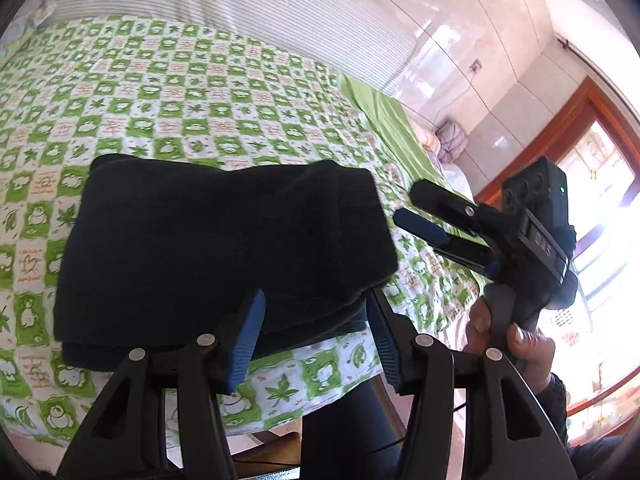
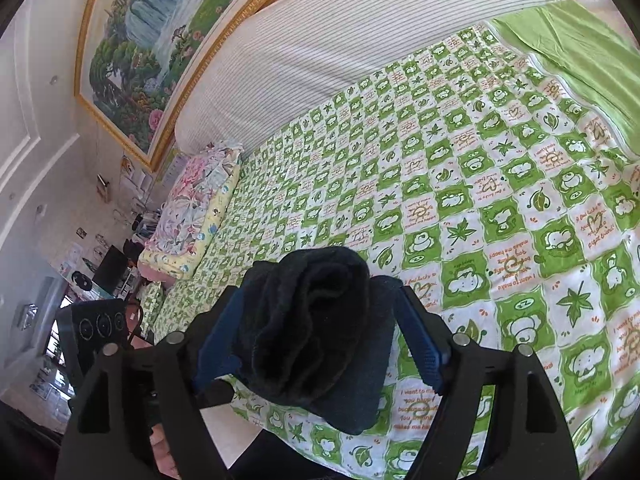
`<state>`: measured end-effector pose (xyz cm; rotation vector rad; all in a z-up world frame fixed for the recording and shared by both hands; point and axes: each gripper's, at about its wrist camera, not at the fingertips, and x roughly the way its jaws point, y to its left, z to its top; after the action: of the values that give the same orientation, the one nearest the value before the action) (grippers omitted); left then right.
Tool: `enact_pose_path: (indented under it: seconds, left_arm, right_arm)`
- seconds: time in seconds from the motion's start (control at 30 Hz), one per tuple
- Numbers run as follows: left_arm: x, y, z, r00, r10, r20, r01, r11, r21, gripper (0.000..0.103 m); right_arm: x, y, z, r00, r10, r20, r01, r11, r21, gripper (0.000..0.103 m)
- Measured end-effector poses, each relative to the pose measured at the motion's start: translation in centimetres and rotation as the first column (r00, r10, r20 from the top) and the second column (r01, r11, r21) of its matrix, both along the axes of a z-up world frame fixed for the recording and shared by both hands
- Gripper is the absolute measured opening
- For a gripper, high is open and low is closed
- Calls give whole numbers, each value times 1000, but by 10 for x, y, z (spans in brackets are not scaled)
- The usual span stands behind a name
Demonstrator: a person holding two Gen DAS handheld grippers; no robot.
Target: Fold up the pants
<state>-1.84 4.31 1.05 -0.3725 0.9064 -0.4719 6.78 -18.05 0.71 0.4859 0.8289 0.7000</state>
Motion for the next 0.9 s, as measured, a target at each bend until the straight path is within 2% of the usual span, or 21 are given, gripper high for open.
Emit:
enact_pose_path:
  seconds: [0.43, 0.8, 0.9]
  left_arm:
    - [-4, 25, -4, 998, 61, -9, -61, 998, -16, 54]
    - [-8, 46, -5, 994, 106, -3, -107, 994, -18, 58]
    - [-9, 56, -7, 991, 131, -5, -131, 991, -22, 60]
  right_arm:
    - [-7, 10, -3, 999, -9, -31, 9, 1000, 5, 79]
    - [-14, 21, -5, 999, -30, -36, 28, 998, -49, 83]
    - [-15, 22, -7, 998, -47, -36, 44, 996, -74, 87]
